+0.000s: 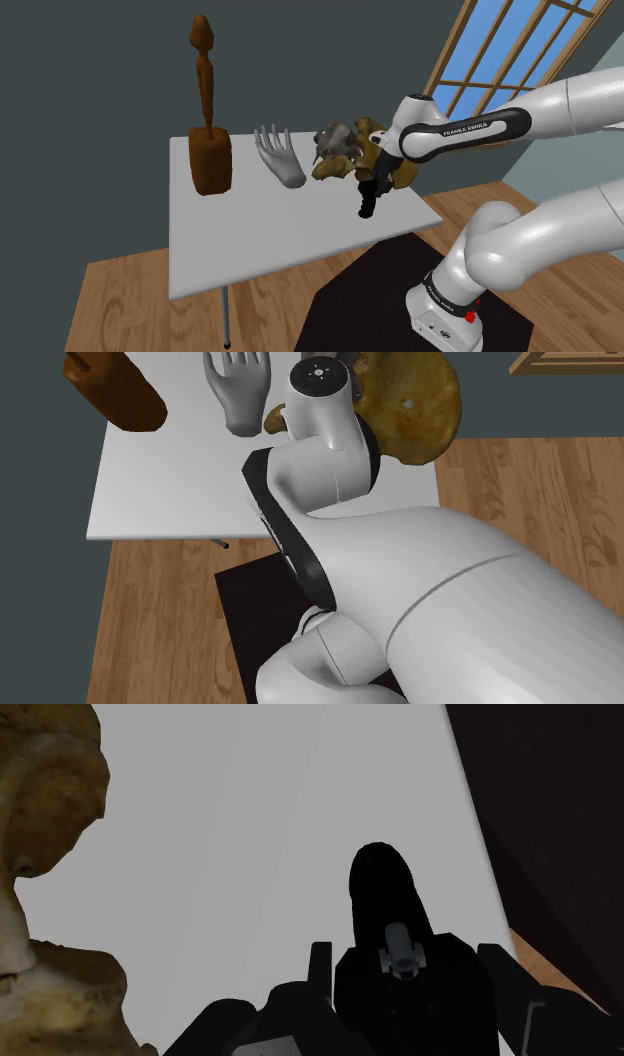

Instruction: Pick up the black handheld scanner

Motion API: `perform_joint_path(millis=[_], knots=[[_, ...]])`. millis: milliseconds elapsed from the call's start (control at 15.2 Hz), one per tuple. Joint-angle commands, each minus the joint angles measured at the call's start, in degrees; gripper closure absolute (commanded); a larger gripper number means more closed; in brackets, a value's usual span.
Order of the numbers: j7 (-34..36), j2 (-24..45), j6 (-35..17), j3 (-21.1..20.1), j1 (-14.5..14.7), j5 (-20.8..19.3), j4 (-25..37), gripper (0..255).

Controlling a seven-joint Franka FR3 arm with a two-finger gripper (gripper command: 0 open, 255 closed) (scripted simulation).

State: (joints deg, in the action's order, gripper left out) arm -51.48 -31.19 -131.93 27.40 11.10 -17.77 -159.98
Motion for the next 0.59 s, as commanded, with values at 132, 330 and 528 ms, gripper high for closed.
perform_joint_path(millis=[132,330,528], knots=[[0.1,-2.4,4.2,-1.0,-0.1,0.4,1.7,255],[0.1,-4.0,7.1,-1.7,-0.1,0.8,3.1,255],[0.2,-4.6,8.2,-2.0,-0.1,0.9,3.6,255]])
